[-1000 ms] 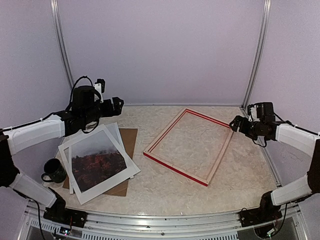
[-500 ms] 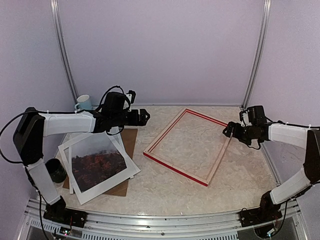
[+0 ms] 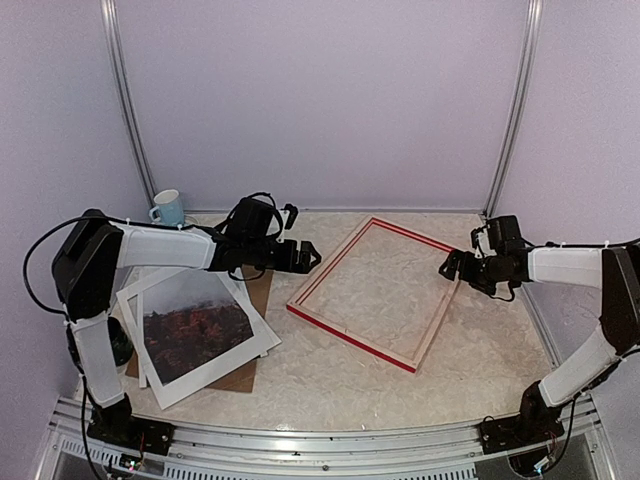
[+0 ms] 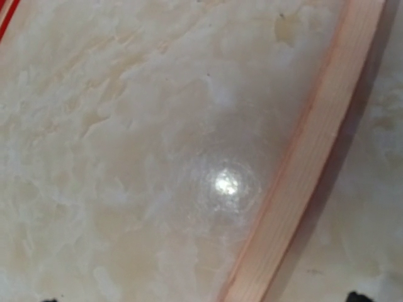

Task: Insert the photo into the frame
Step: Adjust the frame body at the center of the board.

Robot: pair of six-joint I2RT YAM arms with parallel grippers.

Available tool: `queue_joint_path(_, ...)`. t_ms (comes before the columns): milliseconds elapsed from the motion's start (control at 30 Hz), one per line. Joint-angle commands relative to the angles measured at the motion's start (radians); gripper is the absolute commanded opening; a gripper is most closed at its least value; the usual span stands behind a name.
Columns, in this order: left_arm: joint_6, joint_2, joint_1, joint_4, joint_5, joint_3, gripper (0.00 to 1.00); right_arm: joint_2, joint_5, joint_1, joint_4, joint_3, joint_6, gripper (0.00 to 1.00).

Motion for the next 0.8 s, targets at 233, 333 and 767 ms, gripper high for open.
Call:
queue_joint_path(233,0.002,0.112,-0.019,-0.034,0.143,0.037,0.99,0.05,-0.073,0.013,0.07,-0.027,0.018,0.99)
queue_joint_path(333,0.001,0.122,-0.022,-0.034,0.154,0.034,0.99,0.062,-0.072,0.017,0.067,-0.026,0.015,0.99)
queue_joint_path(767,-0.009,0.114,-0.023,0.038,0.219,-0.039,0.99,0.106,-0.068,0.03,0.067,-0.031,0.011,0.99)
